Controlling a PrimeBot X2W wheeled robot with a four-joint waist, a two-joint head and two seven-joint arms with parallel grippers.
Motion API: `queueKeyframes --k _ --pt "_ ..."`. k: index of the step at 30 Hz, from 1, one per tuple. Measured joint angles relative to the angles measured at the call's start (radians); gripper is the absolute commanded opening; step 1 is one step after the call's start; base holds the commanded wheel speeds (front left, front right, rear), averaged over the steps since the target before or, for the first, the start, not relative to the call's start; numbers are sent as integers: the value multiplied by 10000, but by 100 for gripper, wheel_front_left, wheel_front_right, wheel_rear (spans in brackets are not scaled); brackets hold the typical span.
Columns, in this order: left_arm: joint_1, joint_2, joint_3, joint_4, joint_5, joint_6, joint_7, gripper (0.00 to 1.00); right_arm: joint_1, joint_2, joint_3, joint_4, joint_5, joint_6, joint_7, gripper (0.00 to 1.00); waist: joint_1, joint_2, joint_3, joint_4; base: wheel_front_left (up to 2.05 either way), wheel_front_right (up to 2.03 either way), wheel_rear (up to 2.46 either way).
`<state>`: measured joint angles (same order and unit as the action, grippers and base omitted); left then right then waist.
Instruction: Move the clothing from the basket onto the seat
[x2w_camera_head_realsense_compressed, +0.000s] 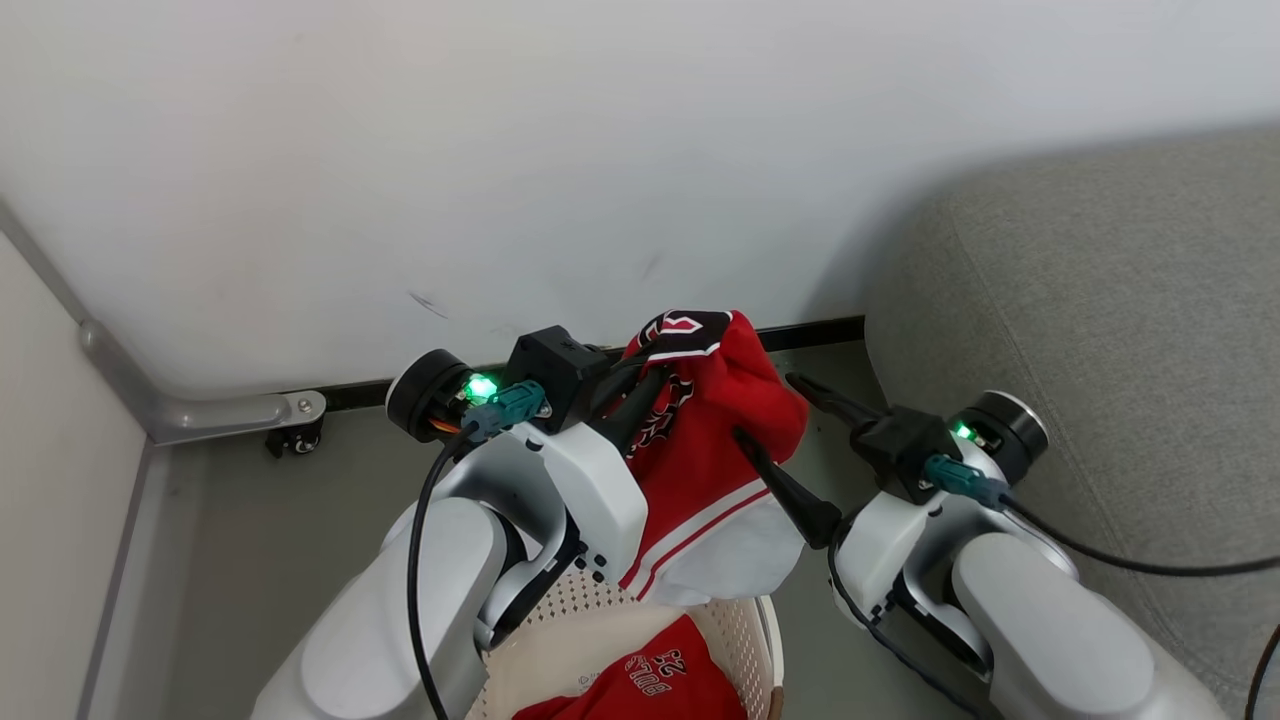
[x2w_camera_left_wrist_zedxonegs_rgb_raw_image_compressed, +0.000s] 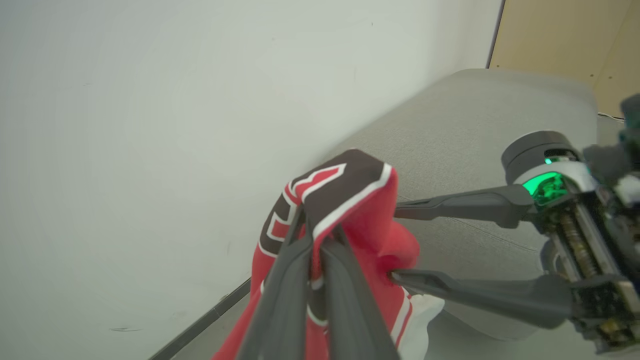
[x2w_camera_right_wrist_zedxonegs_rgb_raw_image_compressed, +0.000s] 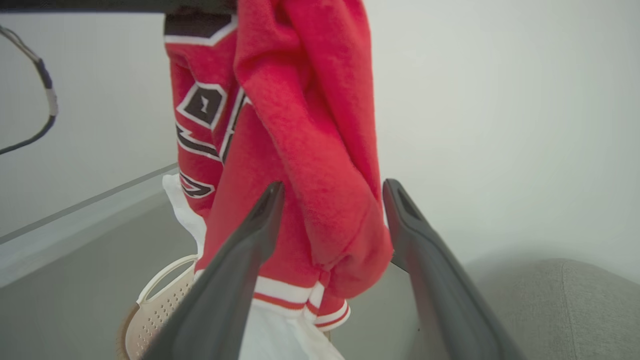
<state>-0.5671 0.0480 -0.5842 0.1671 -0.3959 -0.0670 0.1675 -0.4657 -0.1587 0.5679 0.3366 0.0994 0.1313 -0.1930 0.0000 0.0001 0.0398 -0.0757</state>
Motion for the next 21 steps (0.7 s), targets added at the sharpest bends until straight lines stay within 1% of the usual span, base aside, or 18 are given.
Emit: queueKeyframes --k 10,18,19,20,21 --pt "-126 -19 -169 -36 -10 27 77 0 -892 -161 1007 742 435 0 100 100 0 0 68 263 0 0 0" --pt "-169 -38 -305 -40 -100 29 77 0 -1379 12 1739 1321 1078 2 138 100 0 0 93 520 0 0 0" --pt "-169 -38 -313 -40 -104 29 77 0 -1437 13 1814 1367 1112 2 136 95 0 0 93 545 0 0 0" --pt "-169 -40 -322 -38 -105 31 75 0 -1511 15 1891 1446 1133 2 125 64 0 0 94 570 0 0 0" --pt "-169 -44 -330 -38 -107 31 75 0 -1579 15 1937 1517 1177 4 109 45 1 0 93 593 0 0 0"
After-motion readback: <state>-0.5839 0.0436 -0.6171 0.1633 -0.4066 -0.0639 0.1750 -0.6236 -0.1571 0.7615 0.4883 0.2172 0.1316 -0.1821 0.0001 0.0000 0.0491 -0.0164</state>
